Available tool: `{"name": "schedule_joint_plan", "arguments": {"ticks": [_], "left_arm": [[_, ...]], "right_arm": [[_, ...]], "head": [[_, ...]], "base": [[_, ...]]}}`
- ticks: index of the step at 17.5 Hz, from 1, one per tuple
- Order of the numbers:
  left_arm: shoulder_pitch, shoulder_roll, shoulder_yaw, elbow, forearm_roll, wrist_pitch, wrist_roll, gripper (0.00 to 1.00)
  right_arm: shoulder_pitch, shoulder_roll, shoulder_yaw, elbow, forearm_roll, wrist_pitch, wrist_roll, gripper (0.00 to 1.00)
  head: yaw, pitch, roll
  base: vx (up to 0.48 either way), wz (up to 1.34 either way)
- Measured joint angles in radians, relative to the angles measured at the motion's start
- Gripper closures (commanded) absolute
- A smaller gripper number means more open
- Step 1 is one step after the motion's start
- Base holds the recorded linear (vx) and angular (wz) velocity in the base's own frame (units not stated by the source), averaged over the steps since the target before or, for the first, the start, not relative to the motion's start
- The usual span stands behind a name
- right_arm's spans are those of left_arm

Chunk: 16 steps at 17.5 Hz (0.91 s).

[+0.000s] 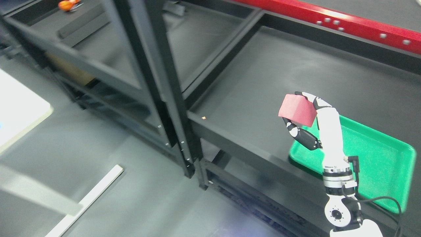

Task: Pick pink block from left shelf to tray
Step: 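Turn toward the white table carrying the block in the right hand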

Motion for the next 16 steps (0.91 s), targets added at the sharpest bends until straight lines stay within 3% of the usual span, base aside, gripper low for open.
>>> {"name": "schedule_joint_plan", "arguments": {"ticks": [16], "left_arm": [[0.0, 0.0, 0.0, 0.0, 0.0, 0.0, 0.0, 0.0]], "right_arm": [[0.007, 0.0, -0.001, -0.002, -0.027, -0.008, 0.0, 0.94]], "head": [[0.0, 0.0, 0.0]], "base": [[-0.146, 0.75]]}}
